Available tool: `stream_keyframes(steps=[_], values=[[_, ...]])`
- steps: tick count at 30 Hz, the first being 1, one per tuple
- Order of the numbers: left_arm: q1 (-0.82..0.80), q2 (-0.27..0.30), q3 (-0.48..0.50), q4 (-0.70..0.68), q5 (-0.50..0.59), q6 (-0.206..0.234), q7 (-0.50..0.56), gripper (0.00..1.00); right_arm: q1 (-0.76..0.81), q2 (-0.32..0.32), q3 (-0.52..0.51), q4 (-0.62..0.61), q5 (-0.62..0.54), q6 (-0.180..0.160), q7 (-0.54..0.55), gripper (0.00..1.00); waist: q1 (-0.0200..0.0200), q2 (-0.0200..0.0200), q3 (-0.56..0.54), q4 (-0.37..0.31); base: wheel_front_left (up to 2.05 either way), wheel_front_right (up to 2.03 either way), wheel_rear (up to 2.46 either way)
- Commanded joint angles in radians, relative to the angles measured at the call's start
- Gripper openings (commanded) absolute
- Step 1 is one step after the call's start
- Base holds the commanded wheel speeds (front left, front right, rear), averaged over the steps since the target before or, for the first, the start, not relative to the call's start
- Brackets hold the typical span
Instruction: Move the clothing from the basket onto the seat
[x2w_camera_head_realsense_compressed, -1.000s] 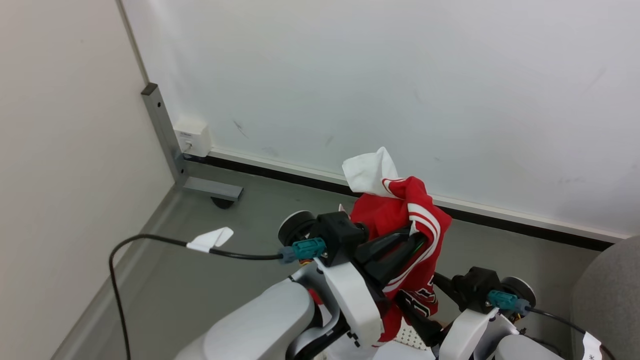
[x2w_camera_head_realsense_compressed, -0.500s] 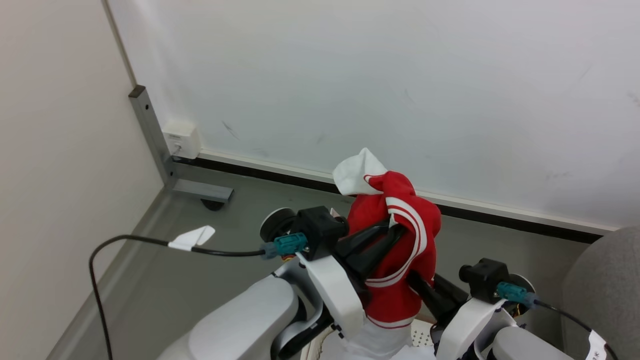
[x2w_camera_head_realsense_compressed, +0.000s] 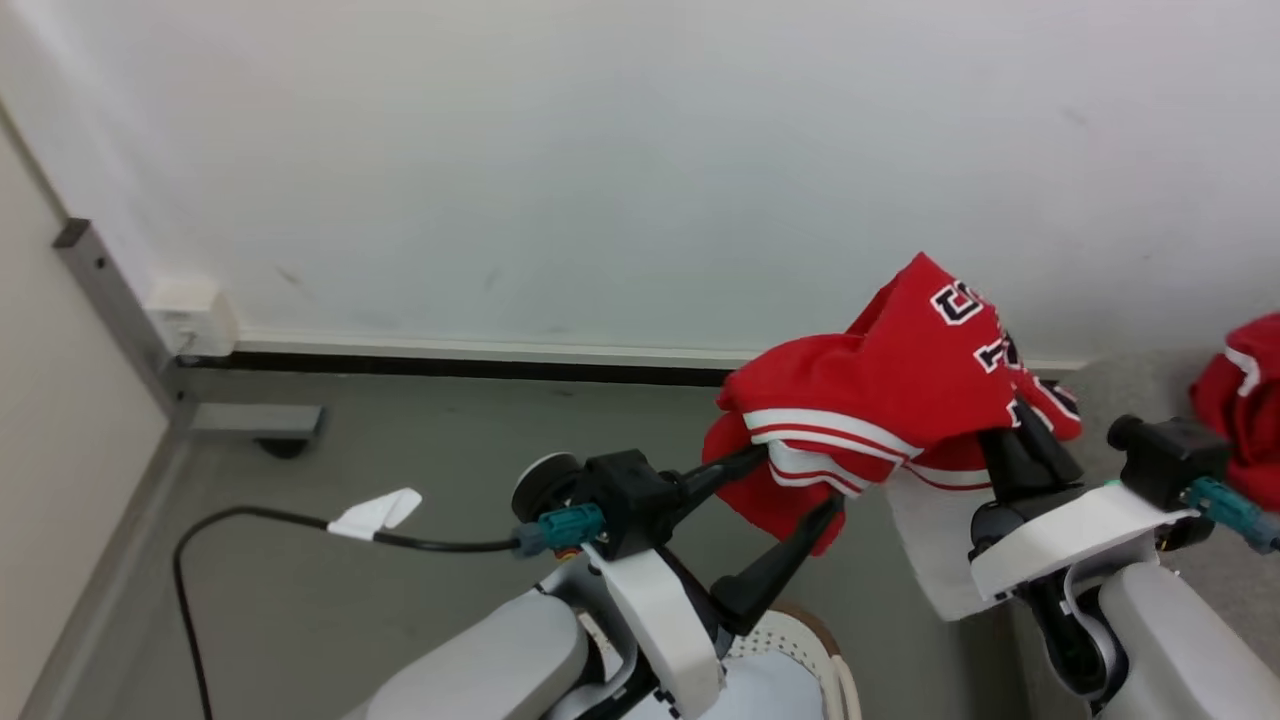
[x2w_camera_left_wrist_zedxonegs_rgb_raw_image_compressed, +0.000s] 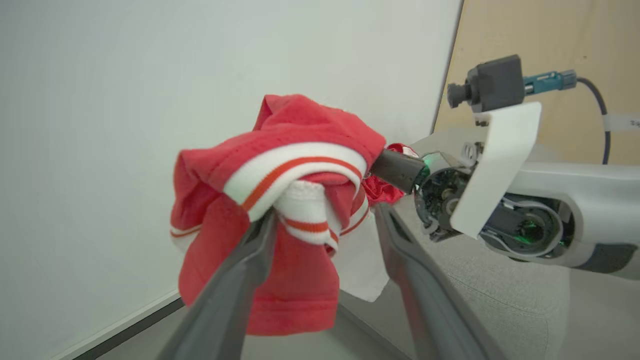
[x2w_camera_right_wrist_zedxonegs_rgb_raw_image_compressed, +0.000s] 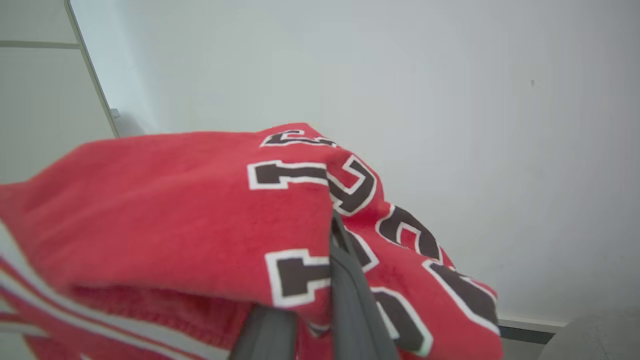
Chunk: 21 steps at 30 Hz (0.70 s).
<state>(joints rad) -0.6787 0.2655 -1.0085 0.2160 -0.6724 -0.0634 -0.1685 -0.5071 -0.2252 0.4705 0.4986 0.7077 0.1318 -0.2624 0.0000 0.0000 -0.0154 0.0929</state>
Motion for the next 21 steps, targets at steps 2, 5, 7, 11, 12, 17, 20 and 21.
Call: stream_keyframes(steps=[2, 5, 7, 11, 12, 17, 20, 21], values=[[0.013, 0.006, -0.007, -0.027, 0.016, 0.007, 0.005, 1.0, 0.016, -0.003, -0.055, -0.043, -0.036, -0.002, -0.003, 0.0, 0.0, 0.0, 0.039, -0.107, 0.0, 0.0, 0.0], [0.017, 0.013, -0.013, -0.055, 0.021, 0.015, 0.0, 1.0, 0.03, -0.01, -0.111, -0.084, -0.076, -0.002, -0.003, 0.0, 0.0, 0.0, 0.065, -0.18, 0.0, 0.0, 0.0], [0.018, 0.017, -0.016, -0.067, 0.025, 0.018, -0.001, 1.0, 0.043, -0.015, -0.149, -0.113, -0.097, -0.002, -0.003, 0.0, 0.0, 0.0, 0.078, -0.226, 0.0, 0.0, 0.0], [0.018, 0.026, -0.019, -0.078, 0.034, 0.025, -0.003, 1.0, 0.078, -0.015, -0.224, -0.17, -0.131, -0.002, 0.005, 0.0, 0.0, 0.0, 0.1, -0.32, 0.0, 0.0, 0.0], [0.019, 0.032, -0.018, -0.079, 0.037, 0.027, -0.004, 1.0, 0.087, -0.011, -0.239, -0.185, -0.14, -0.002, 0.012, 0.0, 0.0, 0.0, 0.105, -0.346, 0.0, 0.0, 0.0], [0.02, 0.047, -0.019, -0.075, 0.05, 0.035, -0.011, 1.0, 0.148, -0.008, -0.332, -0.27, -0.177, -0.002, 0.039, 0.0, 0.0, 0.0, 0.122, -0.449, 0.0, 0.0, 0.0], [0.014, 0.055, -0.021, -0.068, 0.056, 0.037, -0.012, 1.0, 0.194, 0.0, -0.376, -0.323, -0.2, -0.002, 0.063, 0.0, 0.0, 0.0, 0.134, -0.496, 0.0, 0.0, 0.0], [0.014, 0.056, -0.022, -0.065, 0.057, 0.038, -0.014, 1.0, 0.211, 0.003, -0.391, -0.339, -0.205, -0.002, 0.069, 0.0, 0.0, 0.0, 0.136, -0.509, 0.0, 0.0, 0.0]])
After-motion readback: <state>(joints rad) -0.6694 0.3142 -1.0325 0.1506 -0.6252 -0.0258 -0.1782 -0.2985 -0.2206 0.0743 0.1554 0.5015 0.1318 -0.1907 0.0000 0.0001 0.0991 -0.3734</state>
